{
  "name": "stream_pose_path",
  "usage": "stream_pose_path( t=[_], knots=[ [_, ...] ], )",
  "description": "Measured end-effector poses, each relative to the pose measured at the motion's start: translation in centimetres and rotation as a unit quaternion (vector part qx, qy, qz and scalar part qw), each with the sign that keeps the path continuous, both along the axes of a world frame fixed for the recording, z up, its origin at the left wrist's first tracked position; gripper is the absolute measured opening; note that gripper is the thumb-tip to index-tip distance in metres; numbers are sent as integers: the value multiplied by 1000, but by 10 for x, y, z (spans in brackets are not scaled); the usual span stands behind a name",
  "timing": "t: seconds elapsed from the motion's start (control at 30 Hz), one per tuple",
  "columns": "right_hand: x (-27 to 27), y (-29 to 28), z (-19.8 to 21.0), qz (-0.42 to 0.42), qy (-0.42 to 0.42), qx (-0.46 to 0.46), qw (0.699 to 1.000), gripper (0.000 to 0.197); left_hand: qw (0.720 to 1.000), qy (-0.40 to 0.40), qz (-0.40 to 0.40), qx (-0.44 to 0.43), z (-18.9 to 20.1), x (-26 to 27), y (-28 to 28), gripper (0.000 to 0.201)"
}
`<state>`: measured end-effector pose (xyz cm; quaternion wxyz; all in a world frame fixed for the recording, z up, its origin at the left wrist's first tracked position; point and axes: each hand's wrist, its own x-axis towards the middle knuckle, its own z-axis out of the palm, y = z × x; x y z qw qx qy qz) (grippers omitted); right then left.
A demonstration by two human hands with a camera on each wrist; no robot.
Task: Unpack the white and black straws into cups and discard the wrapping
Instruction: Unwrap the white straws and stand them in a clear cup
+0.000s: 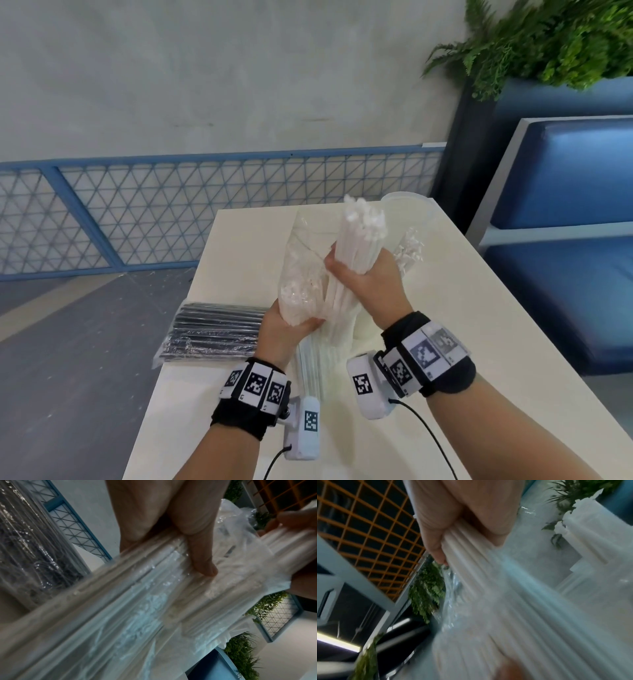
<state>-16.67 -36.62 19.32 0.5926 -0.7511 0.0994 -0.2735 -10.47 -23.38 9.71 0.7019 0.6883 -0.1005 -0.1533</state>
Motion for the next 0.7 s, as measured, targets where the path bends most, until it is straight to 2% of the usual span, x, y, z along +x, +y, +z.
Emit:
stream_pose_path(
  t=[0.17, 0.37, 0.47, 0.57, 0.7],
  knots=[
    [8, -19, 29, -66, -71, 136, 986, 8, 1000, 6, -26, 5, 4, 2, 0, 38],
    [8, -37, 51, -122, -130, 210, 961, 5, 1000, 10, -1, 10, 3, 9, 6, 43],
    [8, -51, 62, -117, -149, 280, 941, 6, 999, 28, 29, -7, 2, 14, 13, 34],
    [7, -57, 64, -101, -170, 350, 916, 7, 998, 47, 51, -14, 1, 17, 17, 41],
    [4, -62, 62, -120, -186, 328, 918, 6, 995, 65, 75, -15, -5, 23, 20, 51]
  ],
)
